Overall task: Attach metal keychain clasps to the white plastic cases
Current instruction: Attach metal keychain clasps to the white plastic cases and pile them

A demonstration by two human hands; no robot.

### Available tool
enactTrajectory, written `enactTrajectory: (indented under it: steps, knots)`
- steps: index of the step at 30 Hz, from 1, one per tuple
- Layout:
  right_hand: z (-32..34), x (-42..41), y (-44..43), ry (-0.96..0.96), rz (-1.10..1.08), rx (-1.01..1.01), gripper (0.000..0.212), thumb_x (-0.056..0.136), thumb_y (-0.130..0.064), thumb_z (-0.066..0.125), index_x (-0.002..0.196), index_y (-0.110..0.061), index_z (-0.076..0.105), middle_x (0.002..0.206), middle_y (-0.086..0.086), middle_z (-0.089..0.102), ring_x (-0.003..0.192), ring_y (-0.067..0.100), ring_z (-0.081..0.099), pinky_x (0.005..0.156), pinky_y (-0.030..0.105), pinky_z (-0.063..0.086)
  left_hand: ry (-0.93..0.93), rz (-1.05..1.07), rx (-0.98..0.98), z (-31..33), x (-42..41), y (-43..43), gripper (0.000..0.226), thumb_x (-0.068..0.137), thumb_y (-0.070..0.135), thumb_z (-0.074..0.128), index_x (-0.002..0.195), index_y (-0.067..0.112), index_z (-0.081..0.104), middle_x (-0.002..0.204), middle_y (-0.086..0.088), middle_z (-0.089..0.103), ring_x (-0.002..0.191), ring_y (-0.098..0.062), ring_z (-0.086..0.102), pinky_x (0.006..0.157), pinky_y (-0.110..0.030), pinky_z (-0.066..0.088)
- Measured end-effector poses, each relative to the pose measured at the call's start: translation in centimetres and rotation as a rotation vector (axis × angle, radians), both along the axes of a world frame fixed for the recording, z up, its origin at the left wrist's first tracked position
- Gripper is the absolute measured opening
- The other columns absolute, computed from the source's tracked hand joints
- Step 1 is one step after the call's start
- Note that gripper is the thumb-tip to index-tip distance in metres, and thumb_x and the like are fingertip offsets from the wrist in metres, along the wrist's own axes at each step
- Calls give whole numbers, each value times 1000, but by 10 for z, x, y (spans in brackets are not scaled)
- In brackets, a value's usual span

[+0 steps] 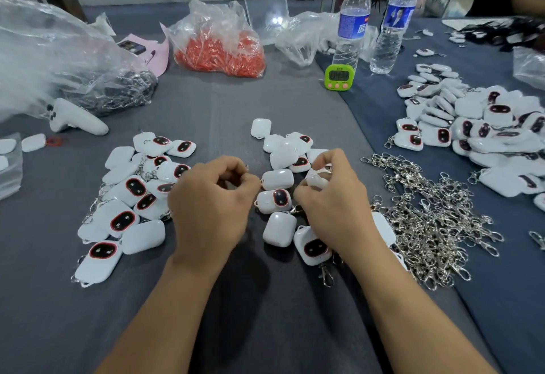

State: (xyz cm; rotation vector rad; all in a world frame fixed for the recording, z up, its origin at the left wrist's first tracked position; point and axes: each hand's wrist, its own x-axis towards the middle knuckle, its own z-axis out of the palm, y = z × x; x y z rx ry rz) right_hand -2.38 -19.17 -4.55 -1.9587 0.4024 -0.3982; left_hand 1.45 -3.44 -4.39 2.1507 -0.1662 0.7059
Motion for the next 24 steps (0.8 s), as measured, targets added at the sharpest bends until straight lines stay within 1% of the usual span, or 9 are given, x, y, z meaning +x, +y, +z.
enactTrajectory:
  steps: [2, 5, 9, 12, 14, 16, 18, 22, 24]
  knots:
    - [-3, 3, -5, 44, -9, 7, 24, 80, -11, 57, 89, -29, 44, 82, -3, 71, 58, 6, 53, 50, 17, 41, -11, 40, 250, -7, 6, 6, 4, 72, 27, 69, 68, 25, 69, 58, 8, 61, 61, -18, 52, 67, -31, 43]
    - [-3, 2, -8, 43, -14, -52, 19, 81, -12, 57, 85, -26, 45, 83, -7, 72, 70, 13, 58, 55, 20, 41, 184, 5, 510, -14, 12, 6, 10, 79, 36, 71, 72, 29, 70, 65, 8, 64, 72, -19, 53, 82, -32, 31]
    - [5, 0, -4, -86, 25, -89, 22, 85, -10, 63, 88, -32, 59, 82, -16, 69, 71, 5, 62, 62, 17, 44, 209, -51, 437, -15, 13, 7, 7, 77, 32, 74, 72, 31, 70, 61, 15, 56, 67, -7, 46, 75, -31, 30]
    - [11, -6, 15, -173, 179, -12, 26, 88, -7, 61, 93, -33, 61, 79, -11, 68, 71, 9, 64, 65, 19, 48, 296, -60, 353, -14, 13, 8, 14, 76, 34, 72, 65, 34, 64, 59, 15, 56, 72, -21, 54, 69, -31, 35]
    - [9, -10, 30, -147, 324, -122, 22, 91, -15, 61, 96, -36, 57, 79, -10, 65, 72, 9, 60, 63, 19, 46, 346, -58, 301, -14, 16, 12, 21, 76, 39, 72, 60, 30, 62, 55, 11, 58, 68, -24, 56, 60, -31, 34]
    - [4, -11, 37, -88, 409, -313, 17, 92, -19, 59, 97, -35, 55, 77, -6, 63, 72, 13, 55, 65, 31, 46, 345, -36, 256, -14, 19, 18, 18, 76, 36, 73, 62, 27, 67, 54, 8, 60, 59, -15, 56, 53, -28, 33]
    - [0, -10, 33, -35, 419, -436, 19, 88, -12, 57, 95, -29, 54, 75, -4, 61, 74, 19, 52, 67, 40, 45, 340, 8, 242, -14, 20, 22, 12, 76, 30, 72, 65, 25, 70, 56, 8, 62, 60, -11, 57, 56, -28, 37]
    - [1, -10, 16, 36, 283, -510, 24, 77, -17, 57, 99, -29, 58, 69, -12, 58, 74, 22, 54, 60, 34, 38, 313, -38, 292, -14, 16, 19, 5, 78, 27, 73, 73, 26, 73, 62, 10, 64, 70, -18, 58, 71, -34, 47]
    - [1, -8, 9, 14, 196, -478, 26, 74, -20, 51, 97, -30, 60, 68, -8, 59, 70, 18, 54, 59, 34, 41, 254, -94, 351, -14, 14, 15, 4, 78, 27, 74, 75, 27, 73, 65, 10, 64, 74, -22, 54, 76, -35, 44]
